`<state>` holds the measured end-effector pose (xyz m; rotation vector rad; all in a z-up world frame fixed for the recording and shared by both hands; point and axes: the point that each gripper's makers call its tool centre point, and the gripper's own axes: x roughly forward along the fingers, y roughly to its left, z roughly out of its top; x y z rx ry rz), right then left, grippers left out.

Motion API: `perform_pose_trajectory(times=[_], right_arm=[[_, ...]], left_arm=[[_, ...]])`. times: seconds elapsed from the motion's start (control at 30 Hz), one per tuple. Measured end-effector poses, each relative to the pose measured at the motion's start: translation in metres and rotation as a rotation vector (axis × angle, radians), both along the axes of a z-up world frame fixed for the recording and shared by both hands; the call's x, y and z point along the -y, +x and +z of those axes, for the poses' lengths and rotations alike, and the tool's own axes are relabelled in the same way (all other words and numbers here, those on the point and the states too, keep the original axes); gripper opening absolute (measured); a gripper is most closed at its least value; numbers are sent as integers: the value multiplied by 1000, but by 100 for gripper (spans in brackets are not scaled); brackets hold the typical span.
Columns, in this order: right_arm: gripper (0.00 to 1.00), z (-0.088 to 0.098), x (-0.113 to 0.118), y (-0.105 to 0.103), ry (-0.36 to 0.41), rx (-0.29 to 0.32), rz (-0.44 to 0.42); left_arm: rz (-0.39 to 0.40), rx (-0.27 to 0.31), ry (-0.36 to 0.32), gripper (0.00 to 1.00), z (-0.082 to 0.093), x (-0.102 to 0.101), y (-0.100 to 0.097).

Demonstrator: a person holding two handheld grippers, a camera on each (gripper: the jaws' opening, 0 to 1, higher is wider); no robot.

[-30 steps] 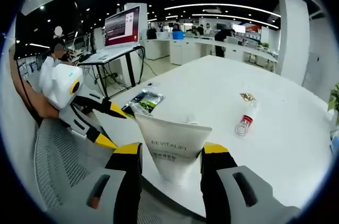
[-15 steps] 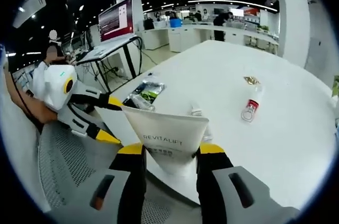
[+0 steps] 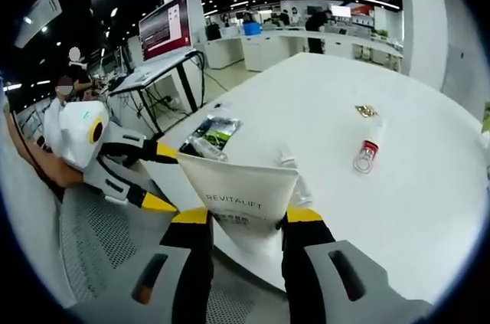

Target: Arrange the skincare products in the storage area until every visible bottle or jar stands upright without overlapping.

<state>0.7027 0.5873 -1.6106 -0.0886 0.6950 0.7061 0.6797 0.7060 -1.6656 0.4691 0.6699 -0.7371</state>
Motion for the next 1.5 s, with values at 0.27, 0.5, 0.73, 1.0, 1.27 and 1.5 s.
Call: perform_pose_trajectory(times=[0.27,0.5,0.73,1.0,1.27,1.5], right_arm=[[31,-1,-6,0,-10,-12,33],[31,2,-6,2,-4,-9,36],[31,18,4,13,14,13,13],[31,48,20,38,48,64,-41],[31,70,29,60,31,110,-28],[31,90,35,81,38,153,-44]], left_arm=[[-33,-23,16,46,-5,4,-6],[-8,-16,13,46,-3,1,-2],[-44,-27,17,46,-5,6,-8],[-25,-23,28,46,-6,3,-5],[-14,-26,37,46,-7,1,-4],[-19,-32,34,46,-8,2,-5]])
